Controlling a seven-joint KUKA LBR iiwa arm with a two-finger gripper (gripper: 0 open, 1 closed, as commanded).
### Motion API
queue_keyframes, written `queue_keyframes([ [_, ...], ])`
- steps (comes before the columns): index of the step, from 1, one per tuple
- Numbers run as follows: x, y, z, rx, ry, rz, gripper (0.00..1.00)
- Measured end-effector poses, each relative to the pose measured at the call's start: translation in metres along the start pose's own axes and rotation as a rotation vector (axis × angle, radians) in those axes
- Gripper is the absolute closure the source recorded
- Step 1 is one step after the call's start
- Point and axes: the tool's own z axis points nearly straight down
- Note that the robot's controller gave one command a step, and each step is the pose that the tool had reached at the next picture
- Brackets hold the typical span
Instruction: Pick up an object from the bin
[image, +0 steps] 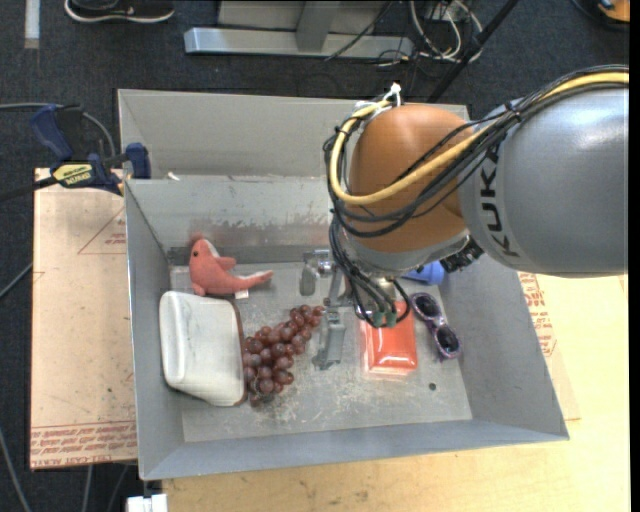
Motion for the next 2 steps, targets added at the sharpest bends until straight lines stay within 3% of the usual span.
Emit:
queue_keyframes([
  [1, -0.004, -0.001, 0.031, -0.001, -0.006, -0.058, 0.00],
  [2, -0.009, 0.023, 0.081, 0.001, -0.005, -0.186, 0.00],
])
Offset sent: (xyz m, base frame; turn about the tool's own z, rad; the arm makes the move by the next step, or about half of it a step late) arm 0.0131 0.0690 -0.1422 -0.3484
